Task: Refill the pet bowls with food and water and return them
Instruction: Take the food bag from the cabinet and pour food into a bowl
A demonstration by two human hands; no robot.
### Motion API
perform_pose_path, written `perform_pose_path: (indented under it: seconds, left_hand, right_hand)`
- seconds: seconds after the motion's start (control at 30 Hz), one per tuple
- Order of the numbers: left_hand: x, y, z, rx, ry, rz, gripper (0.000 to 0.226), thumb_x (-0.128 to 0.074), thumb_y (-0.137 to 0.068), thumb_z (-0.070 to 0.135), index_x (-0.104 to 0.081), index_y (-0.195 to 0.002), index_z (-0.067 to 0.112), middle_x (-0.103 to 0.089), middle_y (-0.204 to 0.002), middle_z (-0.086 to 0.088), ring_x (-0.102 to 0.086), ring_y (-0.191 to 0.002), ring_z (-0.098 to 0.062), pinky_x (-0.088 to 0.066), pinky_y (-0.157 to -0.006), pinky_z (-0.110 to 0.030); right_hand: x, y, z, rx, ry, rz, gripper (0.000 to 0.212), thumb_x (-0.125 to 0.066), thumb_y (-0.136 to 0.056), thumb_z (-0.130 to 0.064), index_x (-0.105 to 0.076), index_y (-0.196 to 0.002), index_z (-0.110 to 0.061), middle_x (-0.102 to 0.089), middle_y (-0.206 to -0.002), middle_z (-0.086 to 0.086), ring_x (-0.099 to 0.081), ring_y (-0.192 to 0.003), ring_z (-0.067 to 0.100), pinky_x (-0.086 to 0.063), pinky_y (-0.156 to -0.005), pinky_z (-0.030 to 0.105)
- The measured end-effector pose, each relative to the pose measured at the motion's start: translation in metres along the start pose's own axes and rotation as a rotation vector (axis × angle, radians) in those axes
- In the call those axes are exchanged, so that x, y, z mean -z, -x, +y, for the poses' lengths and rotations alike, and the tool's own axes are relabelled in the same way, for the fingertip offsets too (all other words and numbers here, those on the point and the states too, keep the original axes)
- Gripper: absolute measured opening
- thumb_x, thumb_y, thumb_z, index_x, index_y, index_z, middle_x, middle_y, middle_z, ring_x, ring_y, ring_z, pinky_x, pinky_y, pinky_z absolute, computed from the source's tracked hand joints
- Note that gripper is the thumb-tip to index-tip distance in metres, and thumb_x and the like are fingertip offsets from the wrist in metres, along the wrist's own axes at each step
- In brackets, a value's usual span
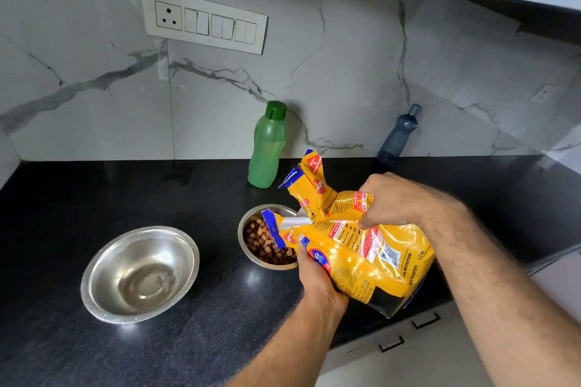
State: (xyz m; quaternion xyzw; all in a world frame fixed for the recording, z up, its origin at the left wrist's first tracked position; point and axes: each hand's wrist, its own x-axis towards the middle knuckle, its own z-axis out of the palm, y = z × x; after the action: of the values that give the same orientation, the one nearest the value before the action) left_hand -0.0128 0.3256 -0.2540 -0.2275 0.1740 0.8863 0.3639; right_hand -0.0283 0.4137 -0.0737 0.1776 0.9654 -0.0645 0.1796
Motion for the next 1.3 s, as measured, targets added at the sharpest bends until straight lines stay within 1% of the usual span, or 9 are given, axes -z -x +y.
perform_pose_path:
  seconds: [0.17,0.27,0.5,0.63,0.73,0.9,1.03,1.17,1.3]
  left_hand:
    - [0.004,-0.003,0.002,-0.009,0.029,0.026,0.072,-0.036,-0.088,0.079,-0.071,-0.116,0.023,-0.077,-0.107,-0.012,-0.075,-0.092,-0.033,-0.057,-0.086,-0.053]
    - [0.008,-0.004,0.005,-0.016,0.018,0.041,0.079,-0.034,-0.084,0.085,-0.070,-0.117,0.023,-0.076,-0.108,-0.012,-0.075,-0.094,-0.033,-0.057,-0.086,-0.054]
    - [0.011,-0.004,0.005,-0.011,0.022,0.041,0.073,-0.032,-0.092,0.076,-0.069,-0.119,0.020,-0.076,-0.109,-0.013,-0.074,-0.098,-0.034,-0.054,-0.094,-0.058]
    - [0.011,-0.003,0.001,-0.005,0.036,0.021,0.070,-0.030,-0.095,0.072,-0.068,-0.123,0.020,-0.075,-0.110,-0.014,-0.074,-0.096,-0.035,-0.058,-0.084,-0.054]
    - [0.011,-0.004,0.000,-0.023,0.045,0.015,0.070,-0.031,-0.095,0.072,-0.068,-0.123,0.019,-0.075,-0.111,-0.015,-0.074,-0.096,-0.036,-0.059,-0.081,-0.052]
    - [0.014,-0.008,0.000,-0.045,0.050,0.072,0.070,-0.031,-0.095,0.072,-0.066,-0.124,0.019,-0.076,-0.109,-0.014,-0.071,-0.101,-0.037,-0.055,-0.090,-0.057]
    - [0.013,-0.006,0.003,-0.041,0.076,0.052,0.078,-0.030,-0.088,0.082,-0.068,-0.122,0.023,-0.075,-0.110,-0.014,-0.073,-0.097,-0.037,-0.055,-0.091,-0.058]
    - [0.011,-0.003,0.004,-0.037,0.067,0.014,0.084,-0.033,-0.081,0.087,-0.068,-0.123,0.024,-0.074,-0.114,-0.015,-0.071,-0.103,-0.039,-0.052,-0.095,-0.061]
    - [0.009,-0.002,0.004,-0.018,0.032,0.018,0.076,-0.038,-0.087,0.079,-0.067,-0.125,0.020,-0.074,-0.114,-0.016,-0.070,-0.107,-0.039,-0.049,-0.098,-0.062]
  right_hand:
    - [0.003,0.001,0.003,0.001,0.004,0.008,0.015,-0.087,-0.083,-0.024,-0.072,-0.080,-0.021,-0.077,-0.083,-0.002,-0.076,-0.072,0.013,-0.066,-0.074,0.038]
    - [0.006,0.003,0.006,-0.012,-0.007,0.018,0.014,-0.086,-0.084,-0.023,-0.073,-0.081,-0.020,-0.077,-0.083,-0.002,-0.076,-0.072,0.013,-0.065,-0.070,0.035]
    - [0.007,0.002,0.001,-0.012,0.005,-0.016,0.014,-0.087,-0.082,-0.024,-0.074,-0.083,-0.020,-0.077,-0.085,-0.001,-0.077,-0.074,0.014,-0.066,-0.074,0.038]
    - [0.006,0.002,-0.004,-0.012,-0.008,-0.013,0.017,-0.090,-0.078,-0.028,-0.075,-0.082,-0.021,-0.078,-0.082,-0.002,-0.077,-0.073,0.014,-0.066,-0.074,0.039]
    - [0.005,0.002,-0.009,-0.005,-0.018,-0.014,0.023,-0.094,-0.073,-0.031,-0.077,-0.084,-0.020,-0.078,-0.082,-0.003,-0.077,-0.073,0.015,-0.066,-0.075,0.040]
    - [0.000,-0.002,-0.011,0.019,0.000,-0.015,0.022,-0.093,-0.075,-0.033,-0.075,-0.082,-0.024,-0.078,-0.081,-0.005,-0.077,-0.070,0.011,-0.064,-0.065,0.031]
    - [0.000,-0.003,-0.011,0.025,0.015,-0.020,0.020,-0.091,-0.077,-0.032,-0.072,-0.080,-0.026,-0.078,-0.080,-0.006,-0.076,-0.068,0.008,-0.063,-0.062,0.028]
    - [0.001,-0.002,-0.013,0.020,0.012,-0.028,0.020,-0.091,-0.077,-0.032,-0.073,-0.081,-0.025,-0.078,-0.081,-0.005,-0.076,-0.069,0.009,-0.063,-0.064,0.029]
    - [0.000,-0.001,-0.012,0.011,0.011,-0.032,0.020,-0.091,-0.078,-0.031,-0.073,-0.082,-0.024,-0.078,-0.083,-0.004,-0.077,-0.072,0.011,-0.066,-0.072,0.035]
